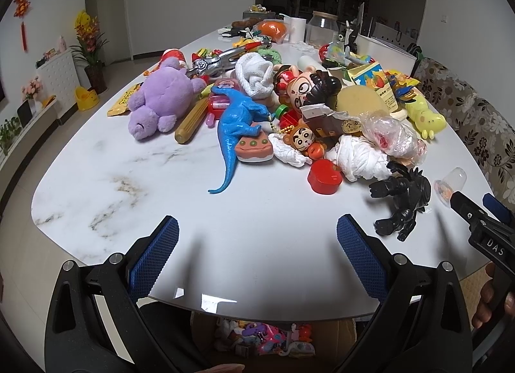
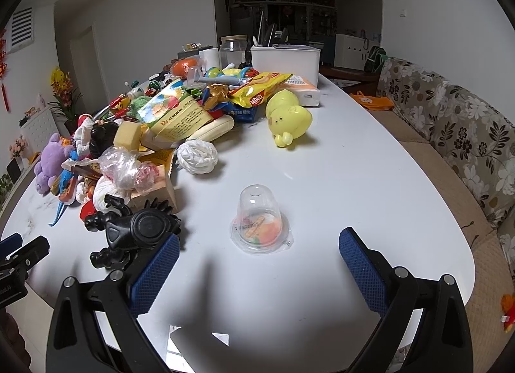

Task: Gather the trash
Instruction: 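Move the right gripper toward the clear plastic capsule on the table, then grasp the capsule with the right gripper while the left grasps the black spider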

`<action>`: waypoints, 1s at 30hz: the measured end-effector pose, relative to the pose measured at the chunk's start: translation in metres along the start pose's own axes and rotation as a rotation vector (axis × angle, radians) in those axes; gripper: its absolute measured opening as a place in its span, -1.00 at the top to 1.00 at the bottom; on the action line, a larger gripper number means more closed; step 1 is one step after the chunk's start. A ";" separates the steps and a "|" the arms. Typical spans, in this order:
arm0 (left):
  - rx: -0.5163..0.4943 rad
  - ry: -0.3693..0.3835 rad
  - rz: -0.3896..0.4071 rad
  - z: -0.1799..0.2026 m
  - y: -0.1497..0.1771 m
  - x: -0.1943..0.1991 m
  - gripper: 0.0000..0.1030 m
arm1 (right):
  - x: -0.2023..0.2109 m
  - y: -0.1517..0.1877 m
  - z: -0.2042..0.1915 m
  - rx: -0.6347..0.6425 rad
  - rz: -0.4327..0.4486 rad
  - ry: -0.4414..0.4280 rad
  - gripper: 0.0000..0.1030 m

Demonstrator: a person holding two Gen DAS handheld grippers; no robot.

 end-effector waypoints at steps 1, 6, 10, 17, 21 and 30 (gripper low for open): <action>0.001 0.000 0.000 0.000 0.000 0.000 -0.87 | 0.000 0.000 0.000 -0.001 0.000 0.000 -0.90; 0.000 -0.001 -0.001 0.000 0.000 0.000 -0.87 | -0.002 -0.003 0.004 0.008 0.009 0.011 -0.90; 0.008 0.001 -0.001 -0.001 -0.001 -0.001 -0.87 | -0.008 -0.005 0.012 -0.014 -0.005 0.020 -0.90; 0.011 0.000 -0.009 -0.003 0.000 -0.004 -0.87 | -0.012 -0.005 0.011 -0.008 -0.016 0.018 -0.90; 0.013 -0.004 -0.010 -0.004 0.001 -0.005 -0.87 | -0.016 -0.005 0.007 0.002 -0.015 0.019 -0.90; 0.011 -0.009 -0.022 -0.004 0.000 -0.010 -0.87 | -0.035 -0.015 0.010 -0.023 -0.011 0.029 -0.90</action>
Point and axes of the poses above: each gripper's, at about its wrist camera, not at the fingertips, and x roughly against the way its jaws point, z to its right, y to its underside, the point moved 8 cm from there along -x, roughly the way its jaws point, and after that the axes turned 13 degrees about y, right-handed, at the moved point
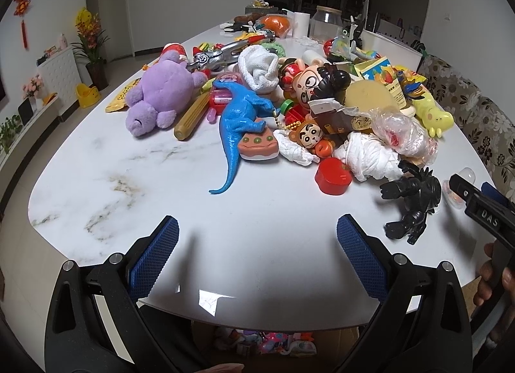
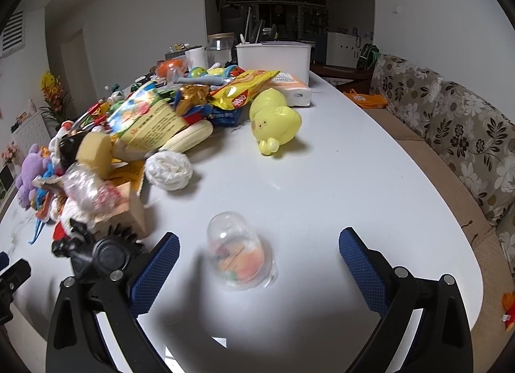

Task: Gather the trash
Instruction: 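Grasp the capsule with the right gripper while the left grasps the black spider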

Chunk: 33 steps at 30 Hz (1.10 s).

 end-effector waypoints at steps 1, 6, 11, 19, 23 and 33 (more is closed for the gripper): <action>0.001 -0.001 -0.001 0.000 0.000 0.000 -0.87 | -0.002 0.000 -0.001 -0.002 -0.007 -0.005 -0.90; 0.006 0.002 -0.004 -0.001 -0.001 -0.002 -0.87 | -0.009 -0.004 -0.001 -0.007 -0.044 -0.017 -0.86; 0.002 0.007 -0.004 -0.001 -0.001 -0.003 -0.87 | -0.013 -0.001 -0.020 0.113 -0.072 -0.068 0.35; -0.110 0.103 0.012 0.050 -0.001 0.001 -0.87 | 0.020 0.006 -0.007 0.110 -0.024 -0.130 0.36; -0.173 0.155 0.016 0.094 -0.004 -0.013 -0.87 | 0.036 0.010 0.011 0.123 0.008 -0.132 0.35; -0.116 0.077 -0.044 0.134 -0.010 -0.082 -0.87 | 0.046 0.013 0.061 0.091 0.031 -0.109 0.35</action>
Point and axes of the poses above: each gripper's, at about its wrist camera, not at the fingertips, and x roughly against the way its jaws point, z to its right, y to its underside, the point moved 8 cm from there along -x, roughly the way its jaws point, and after that the axes turned 13 degrees about y, right-handed, at the moved point
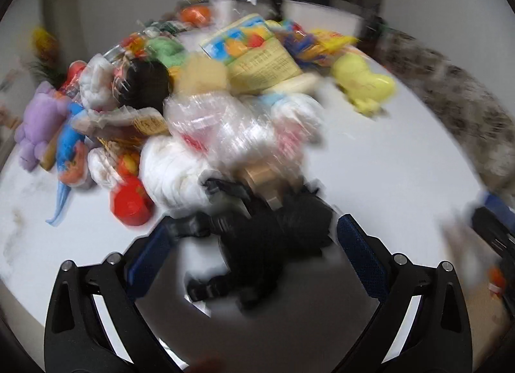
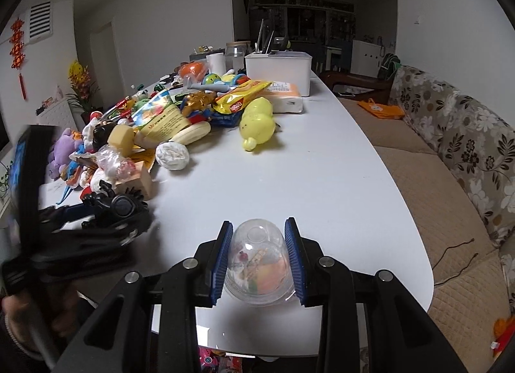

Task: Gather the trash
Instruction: 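Grasp the capsule with the right gripper while the left grasps the black spider, then drop the capsule and spider into the cardboard box with both grippers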

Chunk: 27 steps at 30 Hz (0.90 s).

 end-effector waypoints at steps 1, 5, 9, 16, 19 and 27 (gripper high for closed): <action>-0.011 -0.021 0.012 0.000 -0.002 -0.002 -0.86 | -0.001 0.001 0.000 -0.001 -0.004 -0.010 0.35; -0.004 -0.020 -0.002 -0.005 0.001 0.010 -0.69 | -0.003 0.004 -0.006 -0.008 -0.017 -0.058 0.35; -0.027 0.047 0.025 -0.016 0.011 0.052 -0.69 | 0.008 0.007 -0.022 0.021 -0.006 -0.104 0.35; -0.214 0.143 0.033 -0.020 0.070 0.150 -0.69 | 0.059 0.047 -0.074 0.158 -0.059 -0.311 0.35; -0.211 0.199 -0.055 -0.031 0.110 0.153 -0.69 | 0.075 0.083 -0.104 0.248 -0.135 -0.408 0.35; -0.059 0.226 -0.307 -0.088 0.189 0.085 -0.75 | 0.035 0.170 -0.155 0.349 -0.340 -0.435 -0.33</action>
Point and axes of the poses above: each gripper's, at about its wrist camera, not at the fingertips, and x roughly against the way its jaws point, z to its right, y to its underside, the point moved 8 cm from there along -x, roughly the way its jaws point, and after that the axes turned 13 degrees about y, right-handed, at the moved point
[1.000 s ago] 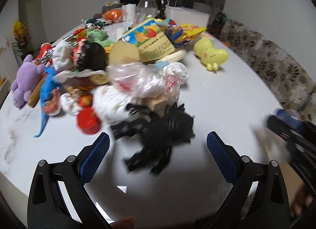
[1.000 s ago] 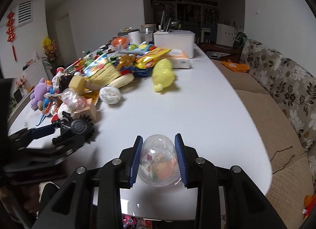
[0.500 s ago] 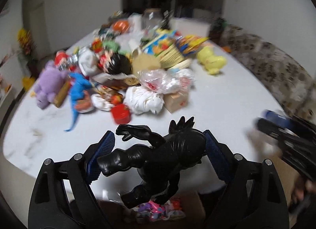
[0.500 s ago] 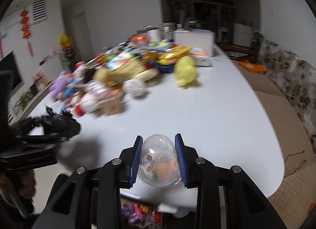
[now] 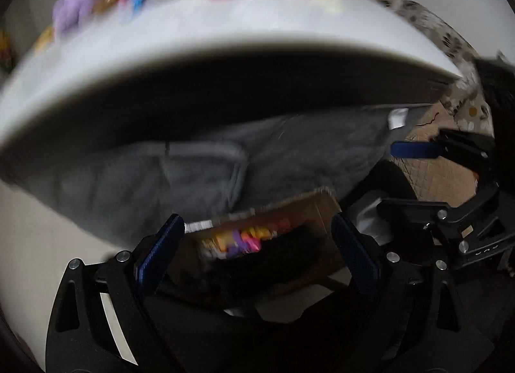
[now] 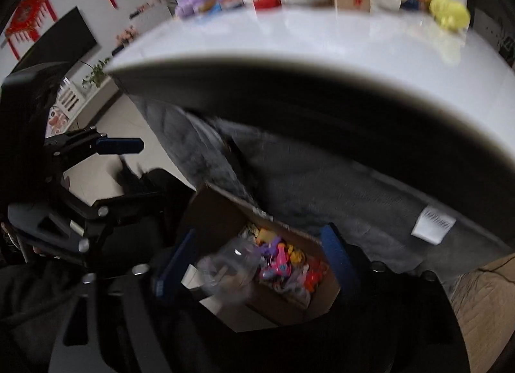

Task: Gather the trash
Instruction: 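Drop the capsule and spider into the cardboard box with both grippers, then grasp the plastic bag with the right gripper while the left grasps the white cloth, drop both in box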

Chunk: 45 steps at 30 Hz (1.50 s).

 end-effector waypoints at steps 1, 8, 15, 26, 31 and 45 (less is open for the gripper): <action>0.046 0.009 -0.016 -0.010 0.003 -0.002 -0.75 | 0.000 0.001 -0.001 -0.001 -0.009 -0.005 -0.34; 0.067 0.077 0.187 -0.014 -0.029 0.061 -0.80 | 0.065 -0.071 0.039 -0.013 0.242 0.090 -0.58; 0.025 0.078 0.299 -0.011 -0.080 0.081 -0.80 | 0.069 -0.191 0.062 -0.016 0.405 0.188 -0.57; 0.010 0.102 0.340 0.003 -0.141 0.078 -0.80 | 0.032 -0.239 0.075 -0.019 0.289 0.047 0.57; -0.080 0.089 0.310 0.023 -0.185 0.045 -0.81 | 0.084 -0.205 0.109 -0.155 0.376 0.000 0.57; -0.064 -0.065 0.274 0.004 -0.228 -0.003 0.07 | 0.077 -0.126 0.157 -0.301 0.328 0.039 0.55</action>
Point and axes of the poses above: each gripper's, at about its wrist camera, not at the fingertips, and x roughly against the way its jaws point, z to its right, y to its underside, the point moved 8 cm from there along -x, roughly the way its jaws point, and after that the axes turned 13 degrees about y, right-handed, at the moved point
